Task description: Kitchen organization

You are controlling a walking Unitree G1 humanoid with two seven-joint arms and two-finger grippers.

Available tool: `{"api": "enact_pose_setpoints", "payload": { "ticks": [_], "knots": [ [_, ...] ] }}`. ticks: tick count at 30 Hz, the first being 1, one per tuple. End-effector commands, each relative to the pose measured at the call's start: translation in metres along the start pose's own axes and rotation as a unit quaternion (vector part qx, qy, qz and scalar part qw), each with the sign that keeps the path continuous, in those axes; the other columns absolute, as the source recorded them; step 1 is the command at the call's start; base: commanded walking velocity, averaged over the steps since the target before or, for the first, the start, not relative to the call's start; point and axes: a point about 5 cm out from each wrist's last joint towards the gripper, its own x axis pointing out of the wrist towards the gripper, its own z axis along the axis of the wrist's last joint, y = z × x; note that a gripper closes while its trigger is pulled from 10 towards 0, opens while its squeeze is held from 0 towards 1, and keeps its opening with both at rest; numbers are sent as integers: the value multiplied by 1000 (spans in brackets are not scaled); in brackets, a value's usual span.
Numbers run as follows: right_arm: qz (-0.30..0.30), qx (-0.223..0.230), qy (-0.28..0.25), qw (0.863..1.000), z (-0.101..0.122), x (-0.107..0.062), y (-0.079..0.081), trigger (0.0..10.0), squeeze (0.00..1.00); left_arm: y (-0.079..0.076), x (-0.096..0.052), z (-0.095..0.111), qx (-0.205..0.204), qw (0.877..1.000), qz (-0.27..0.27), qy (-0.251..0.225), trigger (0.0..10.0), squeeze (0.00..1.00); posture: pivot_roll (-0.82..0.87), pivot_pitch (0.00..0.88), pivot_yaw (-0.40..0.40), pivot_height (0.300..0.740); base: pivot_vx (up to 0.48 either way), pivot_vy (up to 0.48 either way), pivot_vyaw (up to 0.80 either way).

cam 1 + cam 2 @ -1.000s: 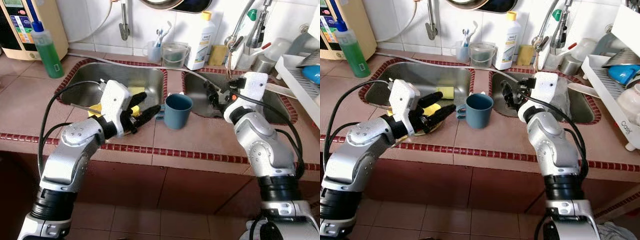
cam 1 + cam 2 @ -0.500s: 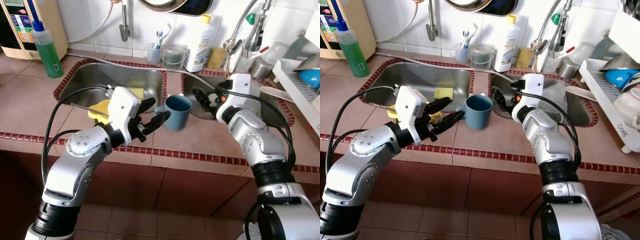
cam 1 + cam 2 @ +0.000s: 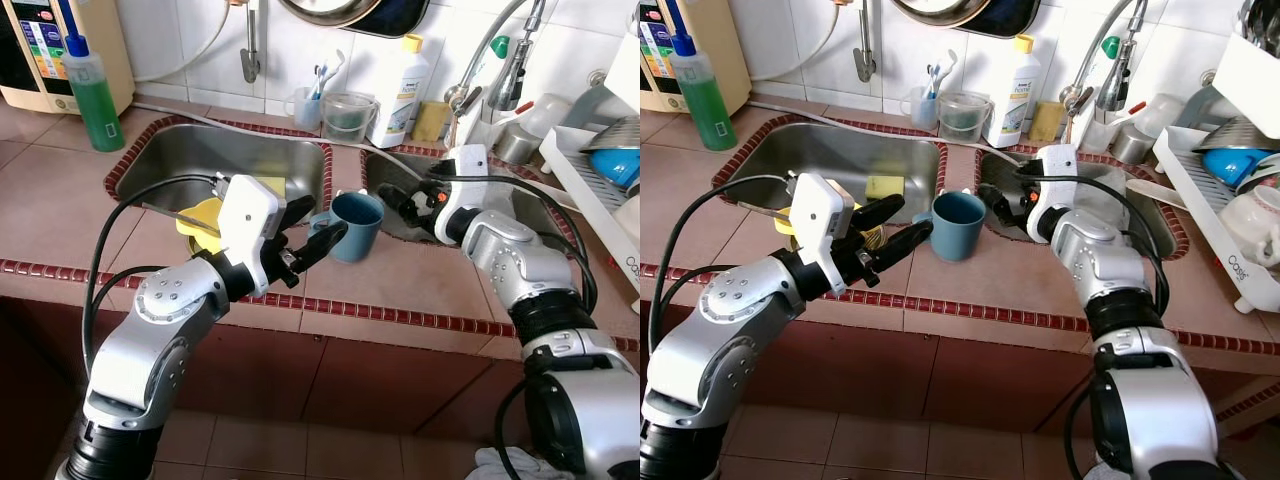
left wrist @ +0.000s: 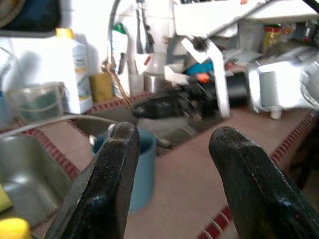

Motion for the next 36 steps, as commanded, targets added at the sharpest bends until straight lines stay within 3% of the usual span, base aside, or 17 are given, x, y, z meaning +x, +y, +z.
{"api": "enact_pose_setpoints", "payload": {
  "ticks": [1, 20, 29, 36],
  "knots": [
    [-3, -6, -7, 1000, 7, -2, -5, 10000, 0, -5, 1, 2, 4, 1000, -14, 2, 10000, 0, 110, 13, -126, 740, 0, 0, 0],
    [10, 27, 21, 999, 8, 4, -6, 10000, 0, -15, -5, 5, -8, 1000, -16, 9, 10000, 0, 125, 63, -130, 740, 0, 0, 0],
    [22, 22, 27, 999, 9, 5, -4, 10000, 0, -16, -6, 8, -12, 1000, -11, 7, 10000, 0, 130, 88, -137, 740, 0, 0, 0],
    [63, 8, 43, 997, 2, 12, 10, 10000, 0, -19, -8, 11, -18, 1000, 1, 5, 10000, 0, 144, 128, -151, 740, 0, 0, 0]
  ]
}}
